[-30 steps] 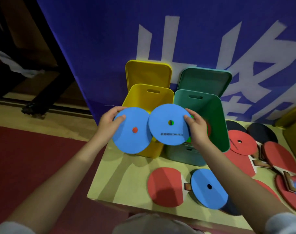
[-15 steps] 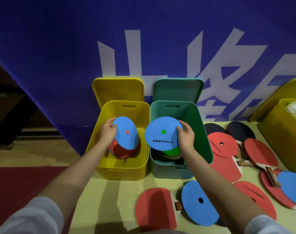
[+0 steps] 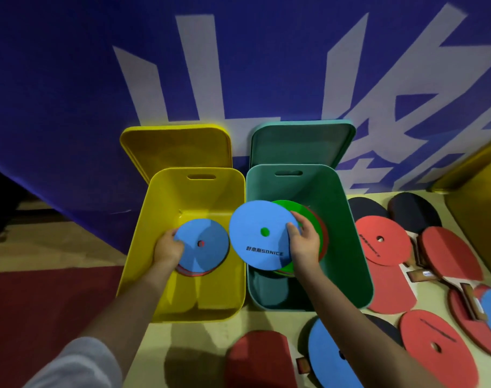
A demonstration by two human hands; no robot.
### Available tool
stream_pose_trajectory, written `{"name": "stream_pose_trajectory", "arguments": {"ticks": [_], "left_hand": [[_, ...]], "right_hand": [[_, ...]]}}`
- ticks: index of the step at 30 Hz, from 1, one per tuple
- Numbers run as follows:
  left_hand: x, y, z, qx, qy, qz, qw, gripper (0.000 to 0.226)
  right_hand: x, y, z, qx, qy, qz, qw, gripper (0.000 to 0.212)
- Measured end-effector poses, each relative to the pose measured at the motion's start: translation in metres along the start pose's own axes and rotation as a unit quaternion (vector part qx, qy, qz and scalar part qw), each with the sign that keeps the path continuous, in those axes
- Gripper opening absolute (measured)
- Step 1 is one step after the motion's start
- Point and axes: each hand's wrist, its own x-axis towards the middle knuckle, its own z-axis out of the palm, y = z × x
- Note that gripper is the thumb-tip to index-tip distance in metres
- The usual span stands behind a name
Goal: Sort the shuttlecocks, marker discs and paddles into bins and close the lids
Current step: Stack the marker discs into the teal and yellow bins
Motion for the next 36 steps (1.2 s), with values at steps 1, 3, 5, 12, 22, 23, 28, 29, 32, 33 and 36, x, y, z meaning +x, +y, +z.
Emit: {"name": "stream_pose_trajectory", "arguments": {"ticks": [1,3,5,12,22,23,28,29,32,33,36], "left_hand": [[-0.005,0.002,0.002,0.009,0.009,0.006,1.000,0.042],[-0.015,0.011,0.004,0.037,0.030,0.043,0.998,0.051],[-0.022,0.024,-0.004,0.066,0.049,0.109,0.991,0.059],[-0.058,0.068,-0.085,0.024,0.123,0.343,0.931,0.036],[-0.052,0.016,-0.115,0.042,0.086,0.249,0.964,0.044],[-0.051,0.014,-0.115,0.034,0.092,0.250,0.963,0.044],[-0.049,0.014,-0.109,0.025,0.100,0.248,0.963,0.044],[-0.048,0.014,-0.109,0.021,0.101,0.246,0.964,0.044],[-0.044,0.011,-0.109,0.004,0.104,0.241,0.965,0.044],[-0.044,0.011,-0.108,-0.004,0.107,0.244,0.964,0.044],[-0.042,0.011,-0.105,-0.016,0.110,0.252,0.961,0.044]], "right_hand": [[0.000,0.001,0.000,0.001,0.002,0.000,1.000,0.028],[-0.002,0.001,0.000,0.000,0.004,-0.008,1.000,0.027],[-0.004,-0.002,-0.002,-0.001,0.001,-0.021,1.000,0.027],[-0.024,-0.036,0.007,-0.014,-0.045,-0.167,0.985,0.028],[-0.032,-0.045,0.129,-0.169,-0.176,-0.213,0.946,0.031],[-0.030,-0.040,0.139,-0.189,-0.181,-0.202,0.944,0.032],[-0.018,0.001,0.177,-0.232,-0.216,-0.141,0.938,0.031],[-0.016,0.010,0.181,-0.235,-0.215,-0.127,0.939,0.031],[-0.010,0.036,0.190,-0.258,-0.196,-0.087,0.942,0.032],[-0.006,0.043,0.191,-0.279,-0.187,-0.083,0.938,0.033],[0.005,0.063,0.189,-0.391,-0.187,-0.089,0.897,0.040]]}}
